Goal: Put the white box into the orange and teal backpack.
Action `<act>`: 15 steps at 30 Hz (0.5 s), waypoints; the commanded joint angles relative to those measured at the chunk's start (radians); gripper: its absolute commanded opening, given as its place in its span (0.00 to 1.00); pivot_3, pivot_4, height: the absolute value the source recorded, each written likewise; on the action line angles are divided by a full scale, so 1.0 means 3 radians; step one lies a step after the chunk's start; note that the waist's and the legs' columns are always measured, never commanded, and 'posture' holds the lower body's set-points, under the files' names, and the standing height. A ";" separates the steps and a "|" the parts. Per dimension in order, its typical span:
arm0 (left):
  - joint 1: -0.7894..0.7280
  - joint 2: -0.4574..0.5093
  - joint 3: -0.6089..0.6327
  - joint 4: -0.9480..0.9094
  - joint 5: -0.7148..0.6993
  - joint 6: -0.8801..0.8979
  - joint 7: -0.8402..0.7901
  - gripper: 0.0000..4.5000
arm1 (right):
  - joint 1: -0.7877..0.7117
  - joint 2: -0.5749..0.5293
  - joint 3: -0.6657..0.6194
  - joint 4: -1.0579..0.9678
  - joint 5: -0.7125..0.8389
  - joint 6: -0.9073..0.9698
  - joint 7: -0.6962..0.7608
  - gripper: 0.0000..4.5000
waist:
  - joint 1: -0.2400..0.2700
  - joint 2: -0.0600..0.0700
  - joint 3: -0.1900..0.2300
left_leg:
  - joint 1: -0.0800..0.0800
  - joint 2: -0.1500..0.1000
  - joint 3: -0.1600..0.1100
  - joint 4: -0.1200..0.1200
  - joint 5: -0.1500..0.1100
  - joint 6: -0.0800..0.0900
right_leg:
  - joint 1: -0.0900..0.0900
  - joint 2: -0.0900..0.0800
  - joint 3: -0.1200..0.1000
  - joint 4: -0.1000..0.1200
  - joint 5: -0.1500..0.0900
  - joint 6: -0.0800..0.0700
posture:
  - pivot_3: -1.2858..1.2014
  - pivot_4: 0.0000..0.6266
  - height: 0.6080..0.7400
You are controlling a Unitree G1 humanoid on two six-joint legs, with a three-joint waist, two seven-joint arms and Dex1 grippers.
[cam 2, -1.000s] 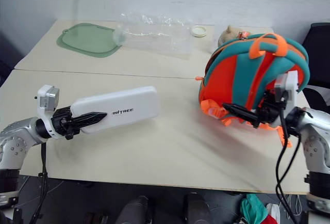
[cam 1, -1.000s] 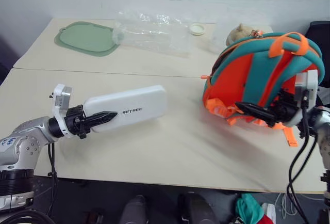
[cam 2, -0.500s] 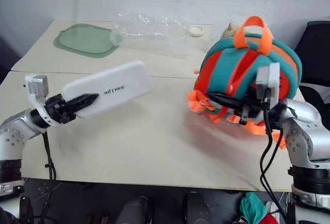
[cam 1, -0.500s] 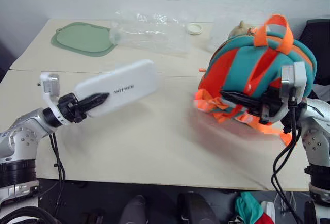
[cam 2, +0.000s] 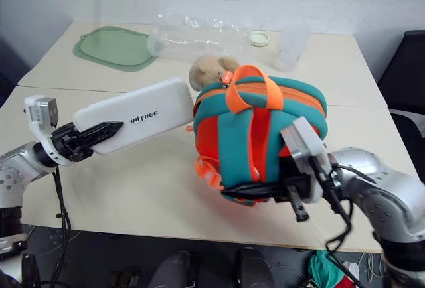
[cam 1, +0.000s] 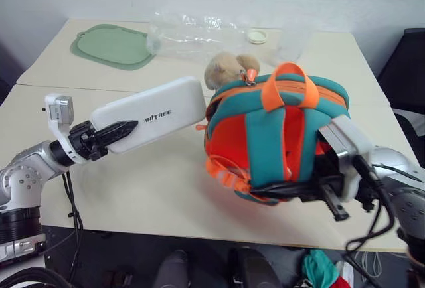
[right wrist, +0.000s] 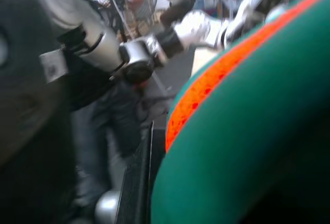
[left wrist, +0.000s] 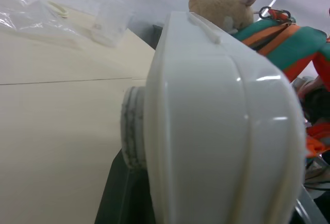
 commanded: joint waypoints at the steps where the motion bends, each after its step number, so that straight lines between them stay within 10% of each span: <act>1: 0.0115 0.0128 0.0316 -0.0457 -0.0295 0.0082 0.0002 0.27 | 0.0096 -0.0110 -0.0352 0.0063 0.0120 0.0003 -0.0027 0.00 | -0.0014 -0.0002 0.0000 | 0.0000 0.0000 -0.0001 0.0001 0.0000 0.0000 | 0.0002 0.0000 0.0000 -0.0001 0.0000 0.0000 | 0.52 0.24 1.00; 15: 0.0610 0.0019 0.0658 -0.1163 -0.0853 0.0205 0.0496 0.27 | -0.0071 -0.0026 -0.0179 0.0329 -0.0164 -0.0067 0.0038 0.00 | 0.0017 -0.0003 0.0001 | 0.0006 -0.0001 -0.0006 -0.0002 -0.0004 0.0008 | 0.0004 -0.0001 0.0000 0.0006 -0.0001 -0.0001 | 0.52 0.24 1.00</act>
